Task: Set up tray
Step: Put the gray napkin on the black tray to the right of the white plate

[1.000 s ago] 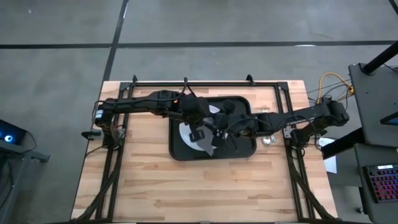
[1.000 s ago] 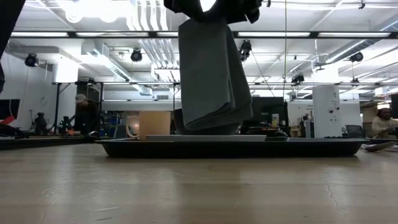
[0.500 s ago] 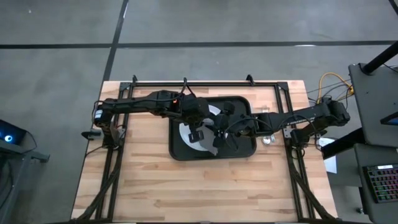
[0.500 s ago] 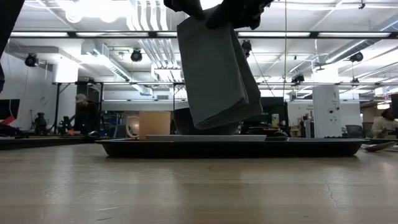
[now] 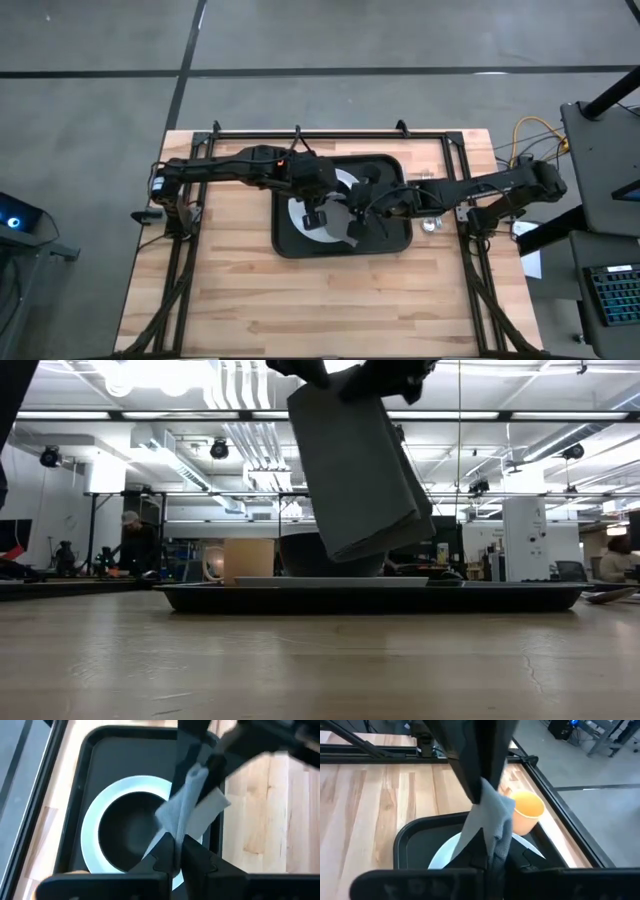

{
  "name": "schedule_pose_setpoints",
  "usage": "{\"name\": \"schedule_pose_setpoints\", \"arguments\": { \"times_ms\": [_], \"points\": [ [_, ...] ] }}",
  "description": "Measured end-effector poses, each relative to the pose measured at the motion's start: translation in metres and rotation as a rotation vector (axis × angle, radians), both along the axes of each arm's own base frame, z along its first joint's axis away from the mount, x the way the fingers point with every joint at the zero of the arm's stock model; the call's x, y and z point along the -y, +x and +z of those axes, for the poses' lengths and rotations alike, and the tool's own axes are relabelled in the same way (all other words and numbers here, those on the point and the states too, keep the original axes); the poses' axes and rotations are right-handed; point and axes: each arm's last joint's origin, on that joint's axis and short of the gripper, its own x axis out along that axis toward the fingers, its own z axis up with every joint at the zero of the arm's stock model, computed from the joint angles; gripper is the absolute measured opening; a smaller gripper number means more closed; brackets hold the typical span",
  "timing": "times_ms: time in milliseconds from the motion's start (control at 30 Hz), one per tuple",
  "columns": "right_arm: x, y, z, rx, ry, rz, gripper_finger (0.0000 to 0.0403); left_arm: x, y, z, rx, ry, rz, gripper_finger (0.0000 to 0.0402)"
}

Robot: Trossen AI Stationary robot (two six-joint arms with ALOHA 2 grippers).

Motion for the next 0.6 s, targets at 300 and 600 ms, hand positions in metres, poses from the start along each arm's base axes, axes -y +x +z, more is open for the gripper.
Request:
{"name": "schedule_pose_setpoints", "arguments": {
  "times_ms": [300, 600],
  "points": [
    [0.002, -0.072, 0.009, -0.002, 0.113, -0.081, 0.001, -0.004, -0.03, 0.02, -0.021, 0.082, 0.033, 0.0068],
    [-0.027, -0.118, -0.016, 0.013, 0.337, -0.018, 0.0009, -0.005, -0.063, 0.044, 0.022, 0.129, 0.046, 0.0076]
  ]
}}
